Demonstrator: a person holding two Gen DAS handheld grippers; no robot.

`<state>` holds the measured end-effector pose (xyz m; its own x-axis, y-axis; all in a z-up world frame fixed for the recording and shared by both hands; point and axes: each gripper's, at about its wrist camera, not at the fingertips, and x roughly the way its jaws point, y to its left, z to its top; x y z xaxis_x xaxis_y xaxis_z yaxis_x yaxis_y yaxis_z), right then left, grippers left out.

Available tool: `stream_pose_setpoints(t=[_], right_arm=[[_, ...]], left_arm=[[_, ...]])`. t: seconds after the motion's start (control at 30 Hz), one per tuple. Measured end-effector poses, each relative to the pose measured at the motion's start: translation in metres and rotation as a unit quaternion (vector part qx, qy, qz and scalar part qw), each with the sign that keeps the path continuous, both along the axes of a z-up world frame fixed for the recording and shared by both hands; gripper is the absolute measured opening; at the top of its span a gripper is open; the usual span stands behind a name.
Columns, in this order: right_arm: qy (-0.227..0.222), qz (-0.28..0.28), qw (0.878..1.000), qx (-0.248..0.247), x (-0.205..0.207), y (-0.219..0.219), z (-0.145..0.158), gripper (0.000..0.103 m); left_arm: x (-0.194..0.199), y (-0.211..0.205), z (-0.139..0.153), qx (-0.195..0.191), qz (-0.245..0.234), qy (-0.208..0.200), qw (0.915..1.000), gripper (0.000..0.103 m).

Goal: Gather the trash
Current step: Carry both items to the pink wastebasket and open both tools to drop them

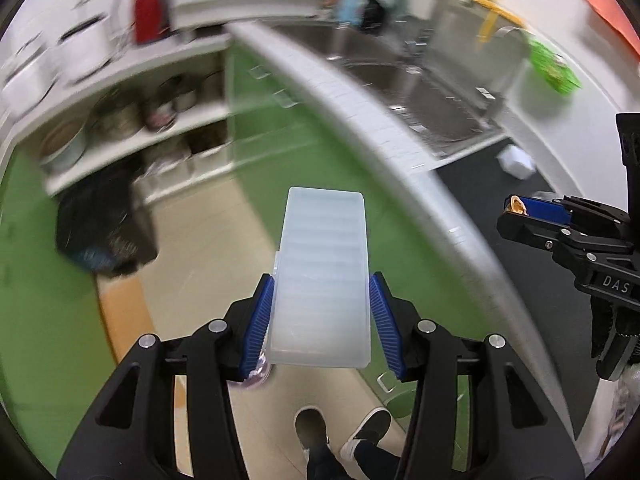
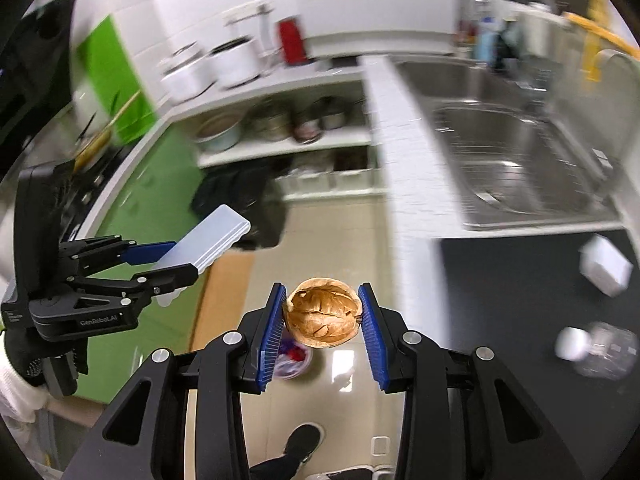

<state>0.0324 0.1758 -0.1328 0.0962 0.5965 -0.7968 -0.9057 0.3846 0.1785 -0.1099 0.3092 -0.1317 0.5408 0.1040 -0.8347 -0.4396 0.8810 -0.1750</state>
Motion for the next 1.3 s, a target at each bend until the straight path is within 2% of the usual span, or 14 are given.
stream_pose_setpoints(t=[0.17, 0.23, 0.37, 0.53, 0.63, 0.73, 0.83, 0.87, 0.9, 1.0, 1.07, 1.3], right_arm=[[0.018, 0.063, 0.997, -0.031, -0.036, 0.060, -0.051, 0.036], [0.020, 0.079, 0.996, -0.044, -0.048, 0.078, -0.076, 0.036], [0.029, 0.107, 0.991, -0.074, -0.066, 0.111, -0.146, 0.036], [0.046, 0.125, 0.986, -0.102, -0.081, 0.132, -0.229, 0.036], [0.056, 0.129, 0.983, -0.117, -0.085, 0.136, -0.271, 0.037], [0.063, 0.130, 0.981, -0.127, -0.088, 0.140, -0.298, 0.037], [0.067, 0.130, 0.980, -0.135, -0.090, 0.146, -0.318, 0.036], [0.068, 0.131, 0.980, -0.137, -0.090, 0.147, -0.325, 0.036], [0.068, 0.132, 0.979, -0.139, -0.091, 0.148, -0.328, 0.036], [0.067, 0.136, 0.978, -0.144, -0.094, 0.151, -0.337, 0.036], [0.068, 0.137, 0.977, -0.147, -0.095, 0.154, -0.341, 0.036], [0.075, 0.155, 0.973, -0.152, -0.108, 0.176, -0.351, 0.036]], left_arm=[[-0.050, 0.039, -0.053, -0.022, 0.057, 0.030, 0.9977, 0.049], [-0.063, 0.054, -0.085, -0.033, 0.073, 0.044, 0.9958, 0.049], [-0.082, 0.078, -0.159, -0.054, 0.094, 0.068, 0.9917, 0.049], [-0.102, 0.094, -0.253, -0.082, 0.110, 0.095, 0.9860, 0.049], [-0.109, 0.100, -0.299, -0.095, 0.118, 0.105, 0.9828, 0.049], [-0.111, 0.107, -0.331, -0.107, 0.122, 0.109, 0.9807, 0.049], [-0.112, 0.114, -0.355, -0.116, 0.127, 0.111, 0.9789, 0.050], [-0.111, 0.117, -0.361, -0.120, 0.129, 0.112, 0.9780, 0.062], [-0.112, 0.120, -0.367, -0.123, 0.134, 0.110, 0.9771, 0.081], [-0.112, 0.128, -0.374, -0.124, 0.147, 0.105, 0.9756, 0.097], [-0.116, 0.131, -0.373, -0.124, 0.160, 0.103, 0.9740, 0.100], [-0.136, 0.147, -0.352, -0.125, 0.192, 0.088, 0.9693, 0.100]])
